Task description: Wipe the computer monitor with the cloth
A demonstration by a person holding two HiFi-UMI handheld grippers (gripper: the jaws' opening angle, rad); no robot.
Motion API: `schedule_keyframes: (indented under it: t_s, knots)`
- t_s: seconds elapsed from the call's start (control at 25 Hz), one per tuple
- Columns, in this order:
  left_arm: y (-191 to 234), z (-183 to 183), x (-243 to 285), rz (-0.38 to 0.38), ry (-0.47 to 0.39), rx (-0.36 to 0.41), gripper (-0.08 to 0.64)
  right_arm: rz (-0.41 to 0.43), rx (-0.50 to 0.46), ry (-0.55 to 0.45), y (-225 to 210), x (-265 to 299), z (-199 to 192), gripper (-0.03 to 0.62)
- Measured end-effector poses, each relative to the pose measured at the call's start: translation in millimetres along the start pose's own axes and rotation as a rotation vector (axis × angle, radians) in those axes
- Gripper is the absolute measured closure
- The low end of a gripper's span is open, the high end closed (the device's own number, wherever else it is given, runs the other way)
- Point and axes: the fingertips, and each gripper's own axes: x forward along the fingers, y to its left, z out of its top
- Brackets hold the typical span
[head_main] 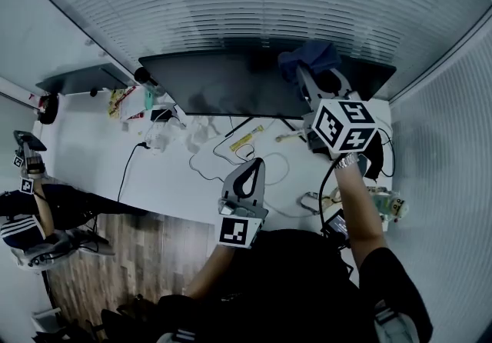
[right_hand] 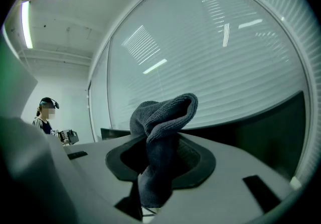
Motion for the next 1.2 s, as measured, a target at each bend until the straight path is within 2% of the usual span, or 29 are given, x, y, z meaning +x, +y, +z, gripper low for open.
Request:
schedule_keyframes:
  t_s: [1.2]
  knots:
    - [-107.9, -12.5, 22.8, -0.053, 0.033, 0.022, 0.554, -0.156, 0.057, -0.064, -140.9, -92.7, 26.0, 0.469]
